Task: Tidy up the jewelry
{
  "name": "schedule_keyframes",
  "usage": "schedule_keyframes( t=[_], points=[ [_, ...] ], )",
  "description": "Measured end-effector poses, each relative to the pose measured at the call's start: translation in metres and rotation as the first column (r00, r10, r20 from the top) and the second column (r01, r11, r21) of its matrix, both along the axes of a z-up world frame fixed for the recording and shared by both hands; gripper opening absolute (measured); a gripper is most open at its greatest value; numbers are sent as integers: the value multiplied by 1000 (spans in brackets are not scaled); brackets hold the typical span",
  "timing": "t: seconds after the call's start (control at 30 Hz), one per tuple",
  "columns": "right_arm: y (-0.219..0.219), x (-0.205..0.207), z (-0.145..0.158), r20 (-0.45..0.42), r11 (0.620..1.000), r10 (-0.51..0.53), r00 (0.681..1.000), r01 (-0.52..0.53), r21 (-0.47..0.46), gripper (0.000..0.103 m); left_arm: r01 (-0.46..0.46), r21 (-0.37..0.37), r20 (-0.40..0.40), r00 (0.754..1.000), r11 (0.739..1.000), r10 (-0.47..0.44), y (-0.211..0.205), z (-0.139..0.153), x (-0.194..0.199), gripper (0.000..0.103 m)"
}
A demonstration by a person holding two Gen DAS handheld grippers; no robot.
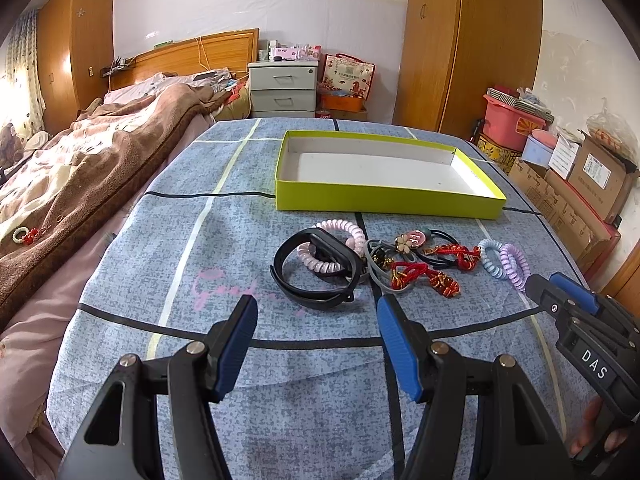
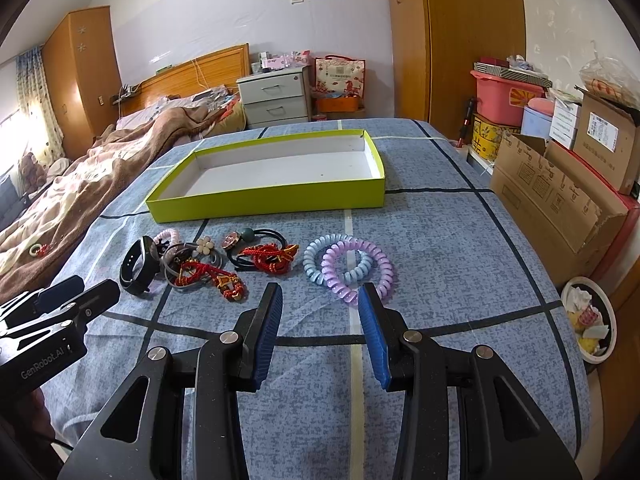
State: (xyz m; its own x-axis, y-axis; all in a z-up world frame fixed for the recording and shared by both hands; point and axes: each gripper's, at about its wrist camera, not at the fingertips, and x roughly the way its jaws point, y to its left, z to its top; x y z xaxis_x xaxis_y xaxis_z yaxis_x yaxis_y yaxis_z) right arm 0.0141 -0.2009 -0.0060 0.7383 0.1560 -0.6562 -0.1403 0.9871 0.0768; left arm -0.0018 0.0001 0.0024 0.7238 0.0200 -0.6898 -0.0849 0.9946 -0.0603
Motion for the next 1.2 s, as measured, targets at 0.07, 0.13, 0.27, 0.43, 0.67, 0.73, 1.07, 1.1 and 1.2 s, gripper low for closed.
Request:
schedule_keyframes(
  t=[0.07,0.13,0.27,0.43,0.67,0.73,1.07,1.1,1.2],
  points=[
    [0,0,0,0,1000,-1,1000,1,-1,41,2,0,0,1000,1000,-2,0,0,0,65],
    [0,0,0,0,1000,0,1000,0,0,41,2,0,0,1000,1000,-2,0,0,0,65],
    [-1,-1,-1,0,1000,1,1000,-1,1,41,3,-1,-2,1000,1000,-3,0,0,0,65],
    [0,-1,-1,0,1000,0,1000,0,0,41,2,-1,-1,1000,1000,-2,0,1,-1,65],
    [-1,-2,-2,-2,1000,0,1000,0,1,41,2,-2,-4,1000,1000,-2,0,1,-2,65],
    [-1,-2,-2,-2,1000,0,1000,0,1,41,2,-4,-3,1000,1000,-2,0,0,-1,65],
    [-1,-2,-1,-1,1000,2,1000,-2,-1,41,1,-5,-5,1000,1000,-1,2,1,-2,65],
    [-1,-2,-1,-1,1000,3,1000,-3,-1,41,2,-7,-5,1000,1000,-2,2,0,-2,65],
    [-1,-3,-1,-2,1000,4,1000,-4,-4,41,2,-5,-6,1000,1000,-2,1,1,-2,65]
  ],
)
